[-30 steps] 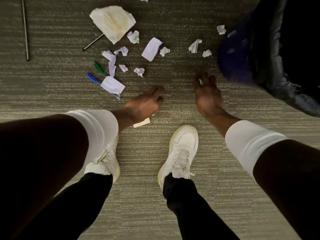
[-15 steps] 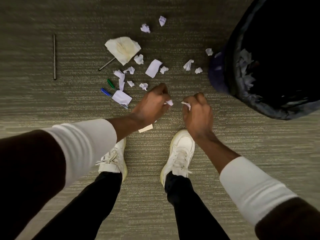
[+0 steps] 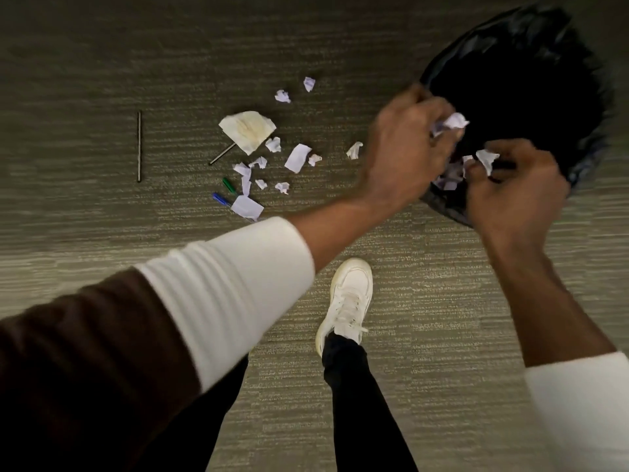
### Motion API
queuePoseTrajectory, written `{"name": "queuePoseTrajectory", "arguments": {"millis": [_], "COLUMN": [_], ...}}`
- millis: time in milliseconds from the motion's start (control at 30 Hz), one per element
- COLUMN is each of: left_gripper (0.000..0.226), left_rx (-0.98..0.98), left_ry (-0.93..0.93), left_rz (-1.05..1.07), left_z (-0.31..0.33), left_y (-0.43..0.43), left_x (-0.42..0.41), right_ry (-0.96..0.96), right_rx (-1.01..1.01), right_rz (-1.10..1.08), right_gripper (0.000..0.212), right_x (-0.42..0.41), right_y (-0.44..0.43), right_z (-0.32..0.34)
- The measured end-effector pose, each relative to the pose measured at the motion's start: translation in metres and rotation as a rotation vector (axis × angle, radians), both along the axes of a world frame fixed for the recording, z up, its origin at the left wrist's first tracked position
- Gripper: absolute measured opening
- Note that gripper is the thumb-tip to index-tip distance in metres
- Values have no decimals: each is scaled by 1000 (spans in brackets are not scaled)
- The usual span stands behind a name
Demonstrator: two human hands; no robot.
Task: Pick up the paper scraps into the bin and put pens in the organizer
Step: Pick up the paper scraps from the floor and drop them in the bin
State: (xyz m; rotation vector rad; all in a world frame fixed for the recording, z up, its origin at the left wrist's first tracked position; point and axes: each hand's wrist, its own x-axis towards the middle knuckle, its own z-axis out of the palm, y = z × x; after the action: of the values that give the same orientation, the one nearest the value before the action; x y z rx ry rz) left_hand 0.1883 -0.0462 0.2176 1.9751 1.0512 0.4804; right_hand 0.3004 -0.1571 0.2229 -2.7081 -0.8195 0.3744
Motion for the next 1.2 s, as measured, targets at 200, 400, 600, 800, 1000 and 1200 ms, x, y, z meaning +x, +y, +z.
{"name": "queuePoseTrajectory", "arguments": {"millis": [200, 400, 600, 800, 1000, 1200], "left_gripper": [39, 24, 25, 58, 122, 122], "left_rx": [-25, -68, 66, 221, 272, 293], "left_ry": [33, 479, 781, 857, 888, 881], "left_rz": [36, -39, -324, -520, -687, -779], "left_z": [9, -76, -174, -244, -284, -298], "left_y": [-14, 15, 49, 76, 92, 92], "left_x": [17, -72, -169, -182, -174, -174], "right_ry": [-43, 228, 224, 123, 35, 60], "right_rx": [63, -44, -328, -481, -426, -441], "right_rz": [91, 481, 650, 561, 639, 670], "right_gripper": [22, 14, 35, 63, 77, 87], "right_x": [-7, -74, -96, -83, -65, -58], "right_y": [-7, 7, 34, 68, 92, 98], "right_z": [13, -39, -144, -223, -266, -294]}}
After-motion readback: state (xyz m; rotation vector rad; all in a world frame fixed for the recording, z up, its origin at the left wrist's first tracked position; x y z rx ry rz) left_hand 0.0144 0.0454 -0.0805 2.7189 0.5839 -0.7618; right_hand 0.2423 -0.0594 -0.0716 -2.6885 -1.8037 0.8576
